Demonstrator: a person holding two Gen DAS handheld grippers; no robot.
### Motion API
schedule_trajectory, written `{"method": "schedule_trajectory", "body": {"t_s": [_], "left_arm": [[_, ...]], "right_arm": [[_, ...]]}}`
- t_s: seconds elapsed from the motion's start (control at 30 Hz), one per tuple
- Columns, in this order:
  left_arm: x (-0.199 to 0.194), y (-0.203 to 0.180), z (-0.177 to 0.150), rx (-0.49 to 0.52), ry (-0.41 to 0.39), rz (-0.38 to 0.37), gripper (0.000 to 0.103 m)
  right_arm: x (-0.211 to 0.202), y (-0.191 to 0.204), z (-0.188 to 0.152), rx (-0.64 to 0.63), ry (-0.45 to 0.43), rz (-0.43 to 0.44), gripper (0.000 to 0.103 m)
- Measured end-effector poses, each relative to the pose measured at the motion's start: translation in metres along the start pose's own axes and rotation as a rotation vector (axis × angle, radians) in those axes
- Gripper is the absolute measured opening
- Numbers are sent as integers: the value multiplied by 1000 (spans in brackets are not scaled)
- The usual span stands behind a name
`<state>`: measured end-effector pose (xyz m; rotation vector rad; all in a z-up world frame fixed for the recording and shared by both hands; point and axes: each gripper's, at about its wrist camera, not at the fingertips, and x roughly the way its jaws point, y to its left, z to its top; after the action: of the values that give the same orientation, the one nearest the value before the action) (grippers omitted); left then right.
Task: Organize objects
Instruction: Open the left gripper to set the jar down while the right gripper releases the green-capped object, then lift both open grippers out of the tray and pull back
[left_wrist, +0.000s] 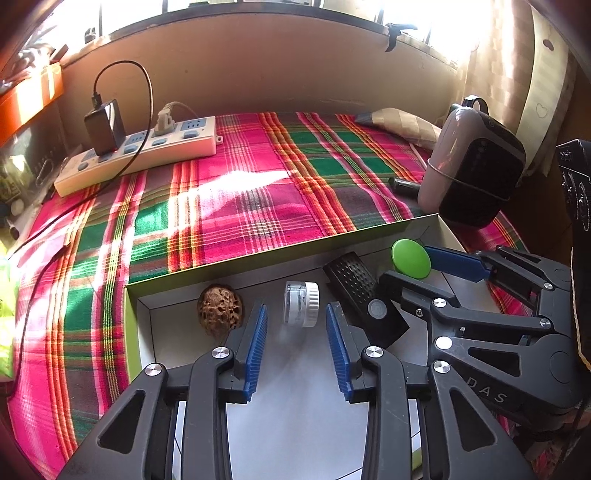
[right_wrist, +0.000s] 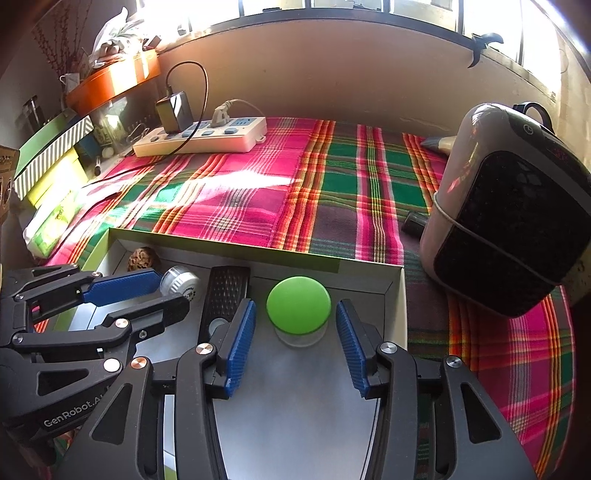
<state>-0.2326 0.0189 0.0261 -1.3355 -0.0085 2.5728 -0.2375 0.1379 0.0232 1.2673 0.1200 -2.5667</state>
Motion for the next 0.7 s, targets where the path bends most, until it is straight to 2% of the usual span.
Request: {"method": "schedule_trajectory", "body": {"t_s": [0.2, 0.7], "left_arm": [[-12, 2, -3, -15, -23, 3, 32], [-40, -2, -22, -10, -62, 27, 34]], "right_arm": [[-6, 1, -3, 1, -7, -2, 52], [-30, 7, -18, 17, -41, 4, 52]]}}
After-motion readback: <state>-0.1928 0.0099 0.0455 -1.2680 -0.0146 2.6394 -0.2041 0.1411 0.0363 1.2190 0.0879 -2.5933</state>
